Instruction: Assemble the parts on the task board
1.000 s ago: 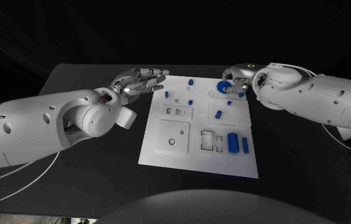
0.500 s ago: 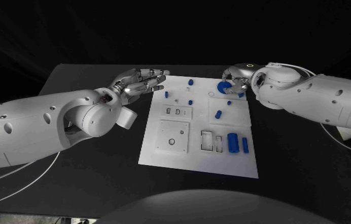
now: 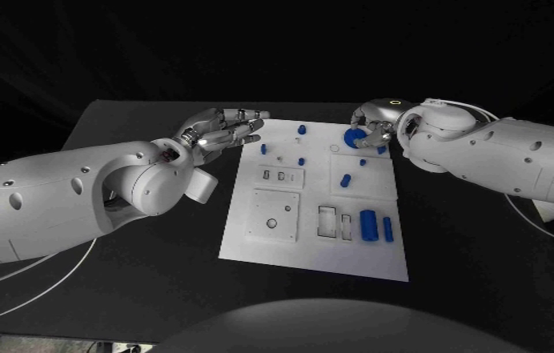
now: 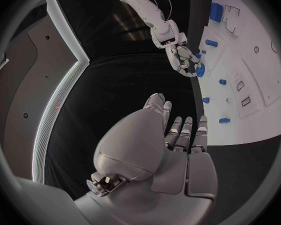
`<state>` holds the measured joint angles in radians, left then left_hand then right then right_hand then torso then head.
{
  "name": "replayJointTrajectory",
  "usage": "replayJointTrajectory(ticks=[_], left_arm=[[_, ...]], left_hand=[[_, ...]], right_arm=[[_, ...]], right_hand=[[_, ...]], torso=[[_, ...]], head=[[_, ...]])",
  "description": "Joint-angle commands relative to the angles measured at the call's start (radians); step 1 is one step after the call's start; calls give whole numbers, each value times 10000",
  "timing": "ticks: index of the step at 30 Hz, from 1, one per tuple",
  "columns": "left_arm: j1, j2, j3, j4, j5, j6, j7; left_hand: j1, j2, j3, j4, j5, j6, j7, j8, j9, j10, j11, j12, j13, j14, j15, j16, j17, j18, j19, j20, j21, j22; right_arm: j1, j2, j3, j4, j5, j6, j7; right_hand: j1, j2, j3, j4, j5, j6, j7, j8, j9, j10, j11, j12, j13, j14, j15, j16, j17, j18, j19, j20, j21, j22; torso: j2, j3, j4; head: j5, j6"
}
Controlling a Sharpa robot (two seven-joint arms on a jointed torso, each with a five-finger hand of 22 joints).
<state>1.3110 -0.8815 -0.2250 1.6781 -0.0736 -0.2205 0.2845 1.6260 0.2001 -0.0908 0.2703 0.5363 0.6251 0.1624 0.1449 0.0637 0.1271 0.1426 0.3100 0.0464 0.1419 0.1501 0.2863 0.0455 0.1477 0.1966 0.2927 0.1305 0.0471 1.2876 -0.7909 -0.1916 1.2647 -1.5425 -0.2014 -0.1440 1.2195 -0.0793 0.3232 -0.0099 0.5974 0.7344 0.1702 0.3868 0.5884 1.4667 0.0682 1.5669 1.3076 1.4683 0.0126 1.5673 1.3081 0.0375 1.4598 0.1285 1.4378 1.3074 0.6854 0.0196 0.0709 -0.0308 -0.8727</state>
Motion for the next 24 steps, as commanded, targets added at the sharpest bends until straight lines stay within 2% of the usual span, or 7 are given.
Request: replayJointTrajectory(ticks=[1, 11, 19, 24], left_arm=[[-1, 2, 7, 18, -40, 190, 75], [-2, -6, 6, 11, -40, 220, 47], [-2, 7, 6, 5, -40, 245, 23], [-2, 3, 6, 7, -40, 265, -5]], left_hand=[[72, -7, 64, -16, 61, 1, 40, 49, 7, 0, 71, 56, 9, 31, 62, 31, 12, -97, 50, 5, 64, 6], [76, -7, 75, -15, 62, -4, 42, 50, 6, -4, 74, 58, 9, 39, 68, 49, 14, -103, 59, 6, 69, 7], [81, -8, 89, -14, 63, -11, 44, 51, 6, -5, 76, 66, 9, 53, 83, 75, 18, -110, 70, 7, 76, 9], [85, -14, 105, -12, 62, -6, 45, 56, 7, -5, 76, 77, 10, 70, 105, 103, 23, -119, 75, 7, 79, 10]], right_arm=[[38, -56, -18, 120, 209, -306, 229], [447, -284, -16, 726, 268, -483, 207], [590, -125, -14, 977, 272, -257, 177], [662, 140, -12, 1070, 293, -101, 197]], right_hand=[[11, 5, 32, 47, -96, 376, -278, 20, -17, 1041, 62, 39, 2632, 1025, 54, 35, 2627, -11, 70, -10, 54, 2158], [-15, -28, 15, 59, -204, 461, -295, -10, -65, 1041, 52, 39, 2632, 1025, 48, 35, 2627, -15, 86, -12, 71, 2163], [-12, -28, 24, 67, -304, 452, -288, -91, -129, 1041, 52, 39, 2632, 1025, 46, 35, 2627, -6, 62, -14, 42, 2151], [-8, -25, 30, 68, -322, 446, -285, -115, -147, 1041, 54, 39, 2632, 1025, 46, 35, 2627, -7, 63, -14, 43, 2151]], torso=[[8, -1, 0], [5, -11, -11], [8, 2, 15], [3, -7, 10]], head=[[24, 1], [-16, 1], [-46, 1], [-70, 1]])
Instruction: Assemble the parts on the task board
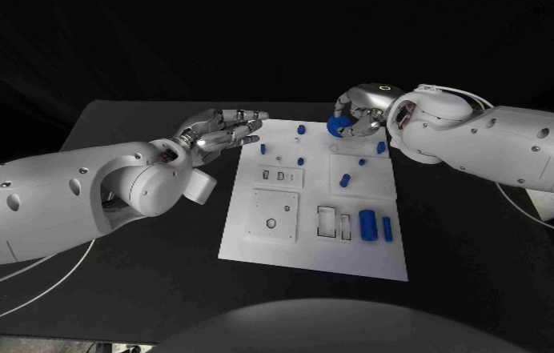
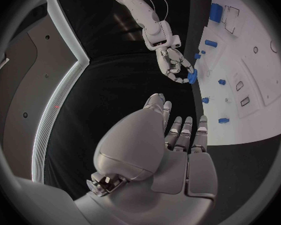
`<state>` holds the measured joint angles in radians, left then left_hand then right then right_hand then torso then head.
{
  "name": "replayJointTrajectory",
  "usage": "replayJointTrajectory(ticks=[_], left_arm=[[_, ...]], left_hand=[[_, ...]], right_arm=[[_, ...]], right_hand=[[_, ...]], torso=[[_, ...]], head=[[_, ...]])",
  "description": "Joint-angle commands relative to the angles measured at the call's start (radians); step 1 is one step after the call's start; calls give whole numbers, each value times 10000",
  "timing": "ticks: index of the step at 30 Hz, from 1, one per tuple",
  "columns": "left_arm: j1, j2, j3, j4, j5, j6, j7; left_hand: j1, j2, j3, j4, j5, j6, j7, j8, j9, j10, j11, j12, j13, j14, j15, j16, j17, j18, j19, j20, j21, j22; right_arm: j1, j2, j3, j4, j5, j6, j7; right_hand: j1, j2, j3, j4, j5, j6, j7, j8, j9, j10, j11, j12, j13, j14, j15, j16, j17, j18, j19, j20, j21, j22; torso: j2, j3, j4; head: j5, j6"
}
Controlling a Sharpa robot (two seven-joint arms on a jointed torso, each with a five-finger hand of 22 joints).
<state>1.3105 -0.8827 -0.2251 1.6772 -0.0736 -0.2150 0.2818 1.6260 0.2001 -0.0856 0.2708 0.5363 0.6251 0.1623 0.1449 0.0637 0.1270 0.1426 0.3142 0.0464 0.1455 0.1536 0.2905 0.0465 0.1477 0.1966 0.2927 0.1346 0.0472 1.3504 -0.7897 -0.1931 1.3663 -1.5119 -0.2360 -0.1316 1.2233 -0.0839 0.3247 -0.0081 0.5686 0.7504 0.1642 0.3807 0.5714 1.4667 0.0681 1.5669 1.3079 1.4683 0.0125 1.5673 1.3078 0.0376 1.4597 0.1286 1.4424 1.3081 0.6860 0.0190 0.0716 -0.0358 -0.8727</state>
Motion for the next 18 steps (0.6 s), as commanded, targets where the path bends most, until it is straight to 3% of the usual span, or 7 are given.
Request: replayJointTrajectory(ticks=[1, 11, 18], left_arm=[[3, 16, 7, 15, -39, 209, 22], [4, 54, 8, 18, -39, 197, 11], [7, 65, 9, 47, -39, 182, 12]], left_hand=[[85, -14, 53, -17, 62, -6, 45, 56, 7, -5, 76, 35, 10, 34, 69, 61, 13, -120, 75, 7, 38, 9], [94, -28, 73, -18, 62, 3, 46, 65, 9, -1, 76, 52, 12, 53, 96, 89, 17, -134, 56, 6, 25, 4], [98, -35, 79, -21, 63, 6, 46, 67, 9, -2, 78, 53, 12, 56, 100, 93, 17, -138, 73, 5, 36, 7]], right_arm=[[43, 183, 4, 63, -7, 277, 78], [106, 1041, 13, -7, 126, 670, 144], [99, 1727, 15, -479, 156, 965, 178]], right_hand=[[-44, 22, 17, 52, -41, 283, -224, -62, 17, 1041, 56, 39, 2629, 1025, 48, 35, 2630, -5, 59, -15, -9, 2142], [-6, 41, 50, 39, -84, 264, -210, -145, -44, 1041, 65, 39, 2629, 1025, 55, 35, 2630, -3, 52, -12, -18, 2138], [26, 56, 74, 26, -112, 257, -198, -201, -85, 1041, 75, 39, 2629, 1025, 61, 35, 2630, 0, 39, -8, -32, 2133]], torso=[[-4, -3, 3], [-5, -3, 18], [1, 8, 36]], head=[[-23, 1], [-53, 1], [-23, 1]])
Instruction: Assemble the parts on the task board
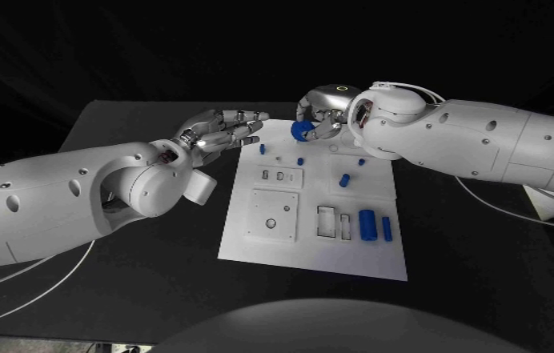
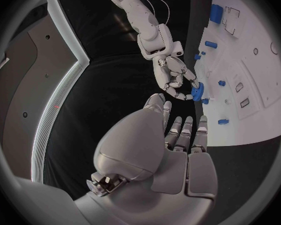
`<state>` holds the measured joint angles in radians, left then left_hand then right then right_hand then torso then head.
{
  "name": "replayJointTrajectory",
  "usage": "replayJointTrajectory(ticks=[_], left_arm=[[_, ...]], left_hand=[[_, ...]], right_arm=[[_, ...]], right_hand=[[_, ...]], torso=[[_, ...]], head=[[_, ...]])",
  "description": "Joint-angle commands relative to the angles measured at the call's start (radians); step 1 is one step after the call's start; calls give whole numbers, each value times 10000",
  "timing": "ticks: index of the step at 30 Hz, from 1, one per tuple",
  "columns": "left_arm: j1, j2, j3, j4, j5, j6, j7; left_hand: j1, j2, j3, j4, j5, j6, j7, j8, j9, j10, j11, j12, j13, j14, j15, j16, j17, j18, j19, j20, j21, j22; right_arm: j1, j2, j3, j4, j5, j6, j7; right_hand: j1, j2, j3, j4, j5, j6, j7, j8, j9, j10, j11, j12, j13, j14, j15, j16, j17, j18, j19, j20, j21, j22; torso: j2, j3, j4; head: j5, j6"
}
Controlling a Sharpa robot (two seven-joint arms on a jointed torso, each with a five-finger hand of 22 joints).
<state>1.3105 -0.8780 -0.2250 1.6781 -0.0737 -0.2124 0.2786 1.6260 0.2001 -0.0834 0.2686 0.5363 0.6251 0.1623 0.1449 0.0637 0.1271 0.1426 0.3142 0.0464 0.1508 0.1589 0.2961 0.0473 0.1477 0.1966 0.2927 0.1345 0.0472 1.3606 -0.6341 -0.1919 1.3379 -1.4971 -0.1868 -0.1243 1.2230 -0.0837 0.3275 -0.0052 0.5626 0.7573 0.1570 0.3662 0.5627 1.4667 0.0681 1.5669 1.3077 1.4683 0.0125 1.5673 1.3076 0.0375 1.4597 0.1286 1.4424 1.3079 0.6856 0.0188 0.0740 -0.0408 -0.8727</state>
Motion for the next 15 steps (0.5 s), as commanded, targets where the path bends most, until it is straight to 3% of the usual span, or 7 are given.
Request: replayJointTrajectory(ticks=[1, 15], left_arm=[[7, 15, 9, 44, -38, 151, 43], [10, 21, 11, 64, -39, 141, 33]], left_hand=[[98, -35, 56, 2, 63, 6, 47, 67, 9, -2, 78, 53, 12, 2, 46, 37, 9, -138, 73, 5, 38, 7], [98, -35, 56, 2, 63, 6, 47, 67, 9, -2, 78, 53, 12, 2, 46, 37, 9, -138, 73, 5, 38, 7]], right_arm=[[-12, 256, 3, -286, 8, 524, 103], [-271, 1005, 3, -1323, -108, 845, 96]], right_hand=[[37, 57, 52, -7, -67, 179, -118, -82, -16, 1041, 81, 39, 2631, 1025, 66, 35, 2632, 4, 32, -6, -42, 2131], [54, 67, 70, -11, -149, 156, -88, -193, -93, 1041, 109, 39, 2631, 1025, 88, 35, 2632, 14, -5, 9, -83, 2116]], torso=[[4, 10, -6], [10, 14, -38]], head=[[61, 1], [90, 1]])
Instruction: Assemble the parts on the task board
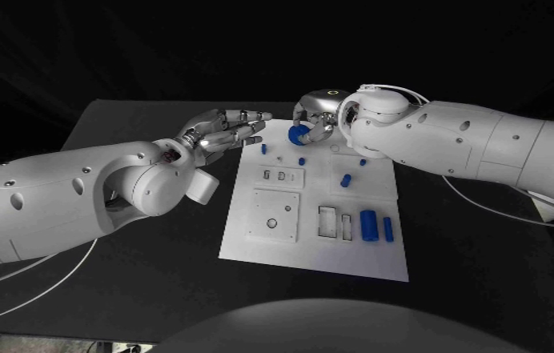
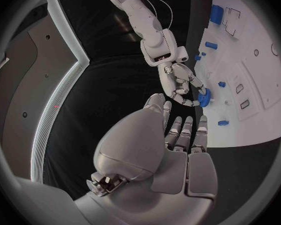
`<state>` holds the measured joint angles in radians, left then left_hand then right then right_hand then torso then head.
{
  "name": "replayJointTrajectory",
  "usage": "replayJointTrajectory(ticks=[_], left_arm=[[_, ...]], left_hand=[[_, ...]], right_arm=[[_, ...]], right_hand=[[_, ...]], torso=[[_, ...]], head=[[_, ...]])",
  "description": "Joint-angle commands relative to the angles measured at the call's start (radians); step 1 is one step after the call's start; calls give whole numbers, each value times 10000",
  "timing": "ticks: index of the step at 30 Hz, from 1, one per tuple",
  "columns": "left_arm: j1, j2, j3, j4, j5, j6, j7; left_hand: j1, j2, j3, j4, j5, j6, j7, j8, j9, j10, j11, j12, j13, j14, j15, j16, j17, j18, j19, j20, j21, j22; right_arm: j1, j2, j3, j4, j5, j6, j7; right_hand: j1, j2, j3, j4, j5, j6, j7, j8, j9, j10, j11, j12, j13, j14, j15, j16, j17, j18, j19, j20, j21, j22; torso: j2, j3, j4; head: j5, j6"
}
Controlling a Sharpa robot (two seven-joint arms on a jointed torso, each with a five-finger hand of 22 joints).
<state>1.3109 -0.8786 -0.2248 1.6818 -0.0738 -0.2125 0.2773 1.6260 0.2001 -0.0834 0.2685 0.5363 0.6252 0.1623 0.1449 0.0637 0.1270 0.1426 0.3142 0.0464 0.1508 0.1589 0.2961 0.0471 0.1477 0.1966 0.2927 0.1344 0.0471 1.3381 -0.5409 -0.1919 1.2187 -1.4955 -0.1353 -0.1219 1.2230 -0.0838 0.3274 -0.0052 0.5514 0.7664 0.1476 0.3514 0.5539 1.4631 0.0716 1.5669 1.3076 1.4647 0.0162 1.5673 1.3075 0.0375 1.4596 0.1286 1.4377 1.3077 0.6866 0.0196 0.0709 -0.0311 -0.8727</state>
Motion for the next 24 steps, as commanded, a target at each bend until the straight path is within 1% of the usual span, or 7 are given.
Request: replayJointTrajectory(ticks=[1, 6, 11, 15, 19, 22, 24], left_arm=[[6, 29, 9, 27, -38, 143, 48], [7, 31, 9, 23, -40, 142, 41], [7, 26, 9, 28, -41, 144, 32], [7, 20, 9, 35, -41, 152, 19], [7, 17, 9, 36, -41, 154, 10], [7, 21, 9, 32, -42, 164, 1], [7, 24, 9, 30, -42, 169, -3]], left_hand=[[99, -35, 56, 2, 63, 5, 47, 67, 9, -2, 78, 54, 12, 2, 46, 37, 11, -138, 73, 5, 38, 7], [99, -35, 56, 2, 63, 5, 47, 67, 9, -2, 78, 54, 12, 2, 46, 37, 11, -138, 73, 5, 38, 7], [99, -35, 56, 2, 63, 5, 47, 67, 9, -2, 78, 54, 12, 2, 46, 37, 11, -138, 73, 5, 38, 7], [99, -35, 56, 2, 63, 5, 47, 67, 9, -2, 78, 54, 12, 2, 46, 37, 11, -138, 73, 5, 38, 7], [99, -35, 56, 2, 63, 5, 47, 67, 9, -2, 78, 54, 12, 2, 46, 37, 11, -138, 73, 5, 38, 7], [99, -35, 56, 2, 63, 5, 47, 67, 9, -2, 78, 54, 12, 2, 46, 37, 11, -138, 73, 5, 38, 7], [99, -35, 56, 2, 63, 5, 47, 67, 9, -2, 78, 54, 12, 2, 46, 37, 11, -138, 73, 5, 38, 7]], right_arm=[[-69, 111, 3, -193, -124, 338, 79], [-169, 269, 3, -467, -121, 350, 101], [-256, 382, 3, -689, -96, 324, 134], [-294, 415, 4, -753, -75, 285, 162], [-311, 421, 4, -753, -54, 256, 192], [-317, 415, 4, -736, -37, 242, 213], [-320, 409, 4, -727, -18, 243, 222]], right_hand=[[55, 68, 71, -11, -37, 65, 6, -45, -5, 1077, 73, 39, 2632, 1061, 51, 35, 2633, 14, -4, 8, -36, 2118], [53, 69, 72, -9, -41, 62, 9, -54, -11, 1077, 76, 39, 2632, 1061, 53, 35, 2633, 14, -6, 10, -39, 2117], [54, 75, 75, -7, -42, 60, 12, -65, -19, 1077, 78, 39, 2632, 1061, 55, 35, 2633, 16, -13, 12, -47, 2114], [33, 78, 74, 11, -54, 37, 32, -127, -59, 1077, 94, 39, 2632, 1061, 68, 35, 2633, 18, -21, 21, -56, 2111], [-3, 63, 76, 37, -82, -58, 82, -317, -180, 1077, 139, 39, 2632, 1061, 105, 35, 2633, 22, -38, 52, -73, 2105], [-27, 41, 92, 57, -114, -209, 135, -595, -351, 1077, 179, 39, 2632, 1061, 145, 35, 2633, 23, -43, 89, -76, 2104], [-36, 36, 93, 63, -119, -229, 145, -651, -386, 1077, 186, 39, 2632, 1061, 153, 35, 2633, 24, -45, 97, -79, 2103]], torso=[[-2, 3, -5], [2, 16, 5], [4, 14, 11], [2, 3, 8], [-5, -7, -10], [-13, -10, -10], [-13, -8, -10]], head=[[-7, 1], [-13, 1], [23, 1], [52, 1], [81, 1], [72, 1], [73, 1]])
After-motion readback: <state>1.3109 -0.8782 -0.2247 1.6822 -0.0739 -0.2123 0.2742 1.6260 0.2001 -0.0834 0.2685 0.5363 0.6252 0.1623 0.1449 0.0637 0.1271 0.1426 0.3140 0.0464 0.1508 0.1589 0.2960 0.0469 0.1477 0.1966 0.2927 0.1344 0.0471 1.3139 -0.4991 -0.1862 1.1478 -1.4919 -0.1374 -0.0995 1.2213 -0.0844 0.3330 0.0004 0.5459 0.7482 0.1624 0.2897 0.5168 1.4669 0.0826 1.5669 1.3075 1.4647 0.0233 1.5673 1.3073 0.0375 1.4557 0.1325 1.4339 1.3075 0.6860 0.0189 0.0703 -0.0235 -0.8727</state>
